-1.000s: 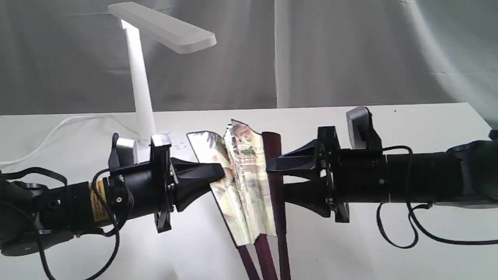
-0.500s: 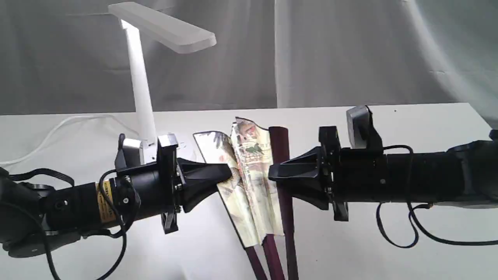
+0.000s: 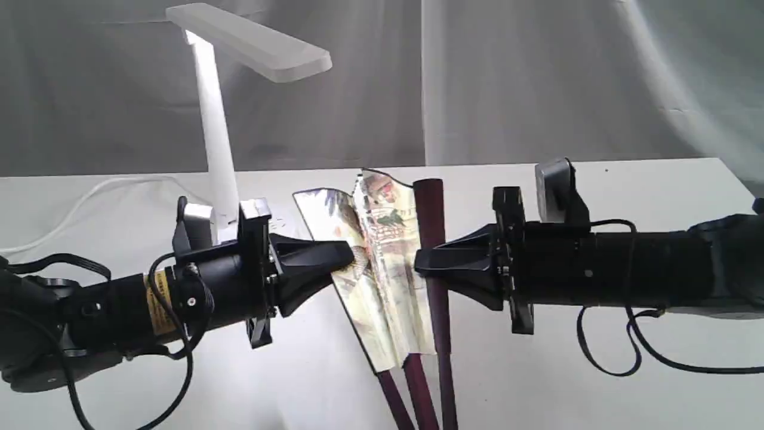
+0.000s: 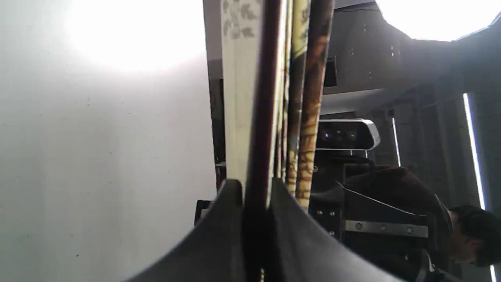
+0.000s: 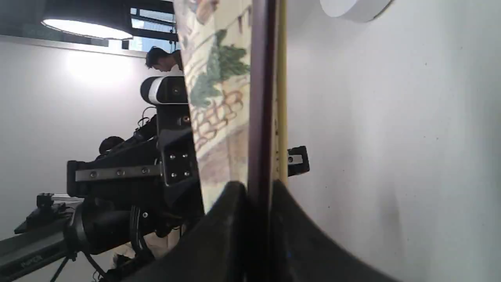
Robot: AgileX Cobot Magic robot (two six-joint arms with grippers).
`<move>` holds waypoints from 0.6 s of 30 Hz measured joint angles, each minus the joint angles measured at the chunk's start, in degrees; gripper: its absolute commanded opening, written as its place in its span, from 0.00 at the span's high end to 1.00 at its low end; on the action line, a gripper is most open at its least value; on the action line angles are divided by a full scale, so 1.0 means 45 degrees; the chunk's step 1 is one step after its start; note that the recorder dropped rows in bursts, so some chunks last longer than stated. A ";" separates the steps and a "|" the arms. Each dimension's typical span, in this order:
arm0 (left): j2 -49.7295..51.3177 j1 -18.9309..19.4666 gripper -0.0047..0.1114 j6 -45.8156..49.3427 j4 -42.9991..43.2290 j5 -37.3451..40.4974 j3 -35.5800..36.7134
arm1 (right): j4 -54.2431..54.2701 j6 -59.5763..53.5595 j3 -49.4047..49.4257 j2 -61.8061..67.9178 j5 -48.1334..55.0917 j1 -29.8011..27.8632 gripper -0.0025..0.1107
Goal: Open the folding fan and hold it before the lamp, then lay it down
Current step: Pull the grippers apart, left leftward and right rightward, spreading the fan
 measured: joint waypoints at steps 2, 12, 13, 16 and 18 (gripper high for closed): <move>-0.0109 0.0000 0.96 0.0026 -0.0097 0.0047 0.0000 | 0.0000 0.0000 0.0000 0.0000 0.0105 -0.0214 0.98; -0.0711 0.0000 0.96 0.0883 -0.2546 0.0109 0.1481 | 0.0000 0.0145 0.0000 0.0000 0.0269 -0.1844 0.98; -0.0826 -0.0023 0.96 0.1024 -0.2849 0.0109 0.1803 | 0.0000 0.0145 0.0000 0.0000 0.0269 -0.1951 0.98; -0.1186 -0.0022 0.96 0.1454 -0.3722 0.0109 0.2509 | 0.0000 0.0145 0.0000 0.0000 0.0242 -0.2301 0.98; -0.1498 -0.0022 0.96 0.1784 -0.4319 0.0109 0.3001 | 0.0000 0.0203 0.0000 0.0000 0.0242 -0.2480 0.98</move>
